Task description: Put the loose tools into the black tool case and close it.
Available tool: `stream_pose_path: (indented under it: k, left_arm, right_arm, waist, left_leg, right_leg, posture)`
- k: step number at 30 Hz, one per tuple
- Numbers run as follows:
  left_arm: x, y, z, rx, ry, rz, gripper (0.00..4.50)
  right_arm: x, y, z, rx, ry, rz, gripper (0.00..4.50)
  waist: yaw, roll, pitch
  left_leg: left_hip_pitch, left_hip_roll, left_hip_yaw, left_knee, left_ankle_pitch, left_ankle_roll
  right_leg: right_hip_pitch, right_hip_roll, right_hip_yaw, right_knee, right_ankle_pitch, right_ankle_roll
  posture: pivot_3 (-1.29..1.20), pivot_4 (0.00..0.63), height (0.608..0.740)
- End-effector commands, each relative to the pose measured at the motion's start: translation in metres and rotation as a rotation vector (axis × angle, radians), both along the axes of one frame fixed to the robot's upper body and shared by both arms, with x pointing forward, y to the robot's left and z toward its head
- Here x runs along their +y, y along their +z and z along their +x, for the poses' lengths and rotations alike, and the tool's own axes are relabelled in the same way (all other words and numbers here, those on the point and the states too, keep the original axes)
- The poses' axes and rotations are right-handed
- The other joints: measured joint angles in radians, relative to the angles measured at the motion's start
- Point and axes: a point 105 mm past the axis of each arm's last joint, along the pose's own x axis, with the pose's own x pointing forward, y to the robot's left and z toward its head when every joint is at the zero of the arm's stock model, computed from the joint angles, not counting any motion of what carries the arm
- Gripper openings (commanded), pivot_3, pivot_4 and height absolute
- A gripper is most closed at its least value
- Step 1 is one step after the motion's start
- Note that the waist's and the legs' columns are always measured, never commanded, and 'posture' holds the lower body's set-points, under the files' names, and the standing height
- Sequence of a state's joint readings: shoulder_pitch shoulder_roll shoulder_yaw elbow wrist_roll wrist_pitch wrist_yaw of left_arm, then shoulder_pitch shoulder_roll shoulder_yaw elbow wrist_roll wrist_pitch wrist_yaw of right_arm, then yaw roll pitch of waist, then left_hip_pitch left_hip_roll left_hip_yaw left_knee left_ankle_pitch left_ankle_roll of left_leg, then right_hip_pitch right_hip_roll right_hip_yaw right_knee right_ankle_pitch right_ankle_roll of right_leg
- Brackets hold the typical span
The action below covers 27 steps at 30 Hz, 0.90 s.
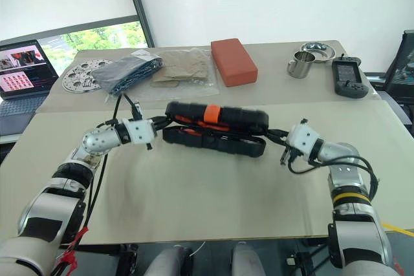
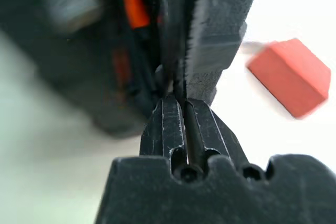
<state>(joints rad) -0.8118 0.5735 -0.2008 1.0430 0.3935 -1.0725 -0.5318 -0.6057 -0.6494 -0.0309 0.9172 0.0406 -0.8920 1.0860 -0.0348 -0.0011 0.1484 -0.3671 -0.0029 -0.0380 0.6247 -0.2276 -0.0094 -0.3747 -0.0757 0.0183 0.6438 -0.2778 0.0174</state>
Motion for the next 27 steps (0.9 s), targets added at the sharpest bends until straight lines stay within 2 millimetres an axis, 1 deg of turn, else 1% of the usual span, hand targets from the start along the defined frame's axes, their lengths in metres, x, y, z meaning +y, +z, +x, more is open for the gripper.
stream_pose_path:
  k: [1,2,3,5,6,8,11,13,16,20,22,24,27]
  left_arm:
    - [-0.007,-0.003,-0.017,-0.105,-0.116,0.071,0.0]
    - [-0.007,-0.002,-0.019,-0.128,-0.13,0.081,0.7]
    - [-0.007,0.0,-0.022,-0.165,-0.144,0.092,0.8]
    - [-0.006,0.004,-0.027,-0.246,-0.173,0.123,1.69]
    - [-0.004,0.003,-0.03,-0.275,-0.192,0.146,1.97]
    - [0.002,-0.001,-0.035,-0.32,-0.2,0.181,2.68]
    - [0.009,-0.006,-0.036,-0.369,-0.197,0.219,3.87]
    - [0.014,-0.009,-0.038,-0.394,-0.205,0.239,4.47]
    - [0.021,-0.014,-0.042,-0.416,-0.221,0.266,4.47]
    - [0.034,-0.025,-0.051,-0.432,-0.246,0.298,4.47]
    - [0.04,-0.024,-0.053,-0.429,-0.239,0.286,4.47]
    - [0.048,-0.022,-0.053,-0.407,-0.203,0.259,4.47]
    - [0.06,-0.012,-0.043,-0.352,-0.074,0.168,4.47]
  right_arm:
    - [-0.008,0.008,-0.005,-0.075,0.013,-0.059,1.29]
    - [-0.009,0.01,-0.005,-0.088,0.006,-0.043,1.65]
    - [-0.011,0.011,-0.005,-0.101,-0.002,-0.037,1.94]
    - [-0.015,0.011,-0.008,-0.119,-0.005,-0.05,2.69]
    - [-0.017,0.012,-0.01,-0.131,-0.006,-0.057,2.7]
    - [-0.025,0.012,-0.015,-0.149,-0.015,-0.071,2.7]
    - [-0.035,0.01,-0.02,-0.151,-0.039,-0.088,2.7]
    - [-0.043,0.009,-0.024,-0.14,-0.061,-0.077,2.7]
    - [-0.048,0.008,-0.031,-0.119,-0.062,-0.056,2.7]
    - [-0.049,0.01,-0.044,-0.047,-0.052,0.027,2.7]
    - [-0.044,0.014,-0.052,0.017,-0.049,0.103,2.7]
    - [-0.037,0.014,-0.066,0.134,-0.045,0.172,2.7]
    - [-0.022,0.008,-0.09,0.32,-0.033,0.218,2.7]
  waist:
    - [0.004,0.0,0.0]
    - [0.006,-0.001,0.0]
    - [0.008,-0.001,0.0]
    - [0.013,-0.001,0.0]
    - [0.016,-0.001,0.0]
    - [0.018,-0.001,0.0]
    - [0.019,-0.001,0.0]
    - [0.02,-0.001,0.0]
    - [0.02,-0.001,0.0]
    - [0.018,-0.001,0.001]
    - [0.019,-0.001,0.001]
    - [0.022,-0.001,0.001]
    - [0.026,-0.001,0.0]
  left_leg:
    - [0.001,0.0,0.0,0.0,0.0,0.0]
    - [0.002,0.0,0.0,0.0,0.0,0.0]
    - [0.003,0.0,0.0,0.0,0.0,0.0]
    - [0.003,0.0,0.0,0.0,0.0,0.0]
    - [0.003,0.0,0.0,0.0,0.0,0.0]
    - [0.003,0.0,0.001,0.0,0.0,0.0]
    - [0.004,0.0,0.001,0.0,0.0,0.0]
    - [0.005,0.001,0.002,0.0,0.0,0.0]
    - [0.006,0.001,0.002,-0.001,0.0,0.0]
    - [0.007,0.001,0.003,-0.002,0.0,0.0]
    - [0.007,0.002,0.004,-0.002,0.0,0.0]
    - [0.007,0.002,0.004,-0.002,0.0,0.0]
    - [0.006,0.003,0.004,-0.003,0.0,0.0]
  right_leg:
    - [0.002,0.0,0.0,-0.001,0.0,0.0]
    - [0.003,0.0,0.0,-0.002,0.0,0.0]
    - [0.004,0.0,0.0,-0.002,0.0,0.0]
    - [0.004,0.0,0.0,-0.002,0.0,0.0]
    - [0.004,-0.001,0.0,-0.002,0.0,0.0]
    - [0.004,-0.001,0.0,-0.002,0.0,0.0]
    - [0.004,-0.001,0.001,-0.002,0.0,0.0]
    - [0.004,-0.001,0.001,-0.002,0.0,0.0]
    - [0.005,-0.001,0.001,-0.002,0.0,0.0]
    - [0.006,-0.001,0.001,-0.002,0.0,0.0]
    - [0.005,-0.001,0.002,-0.001,0.0,0.0]
    - [0.005,-0.002,0.002,-0.001,0.0,0.0]
    - [0.006,-0.002,0.002,-0.001,-0.001,0.001]
  posture:
    - [0.0,0.15,0.707]
    - [0.0,0.15,0.707]
    - [0.0,0.15,0.707]
    - [0.0,0.15,0.707]
    - [0.0,0.15,0.707]
    - [0.0,0.15,0.707]
    - [0.0,0.15,0.707]
    - [0.0,0.15,0.707]
    - [0.0,0.15,0.707]
    - [0.0,0.15,0.707]
    - [0.0,0.15,0.707]
    - [0.0,0.15,0.707]
    - [0.0,0.15,0.707]
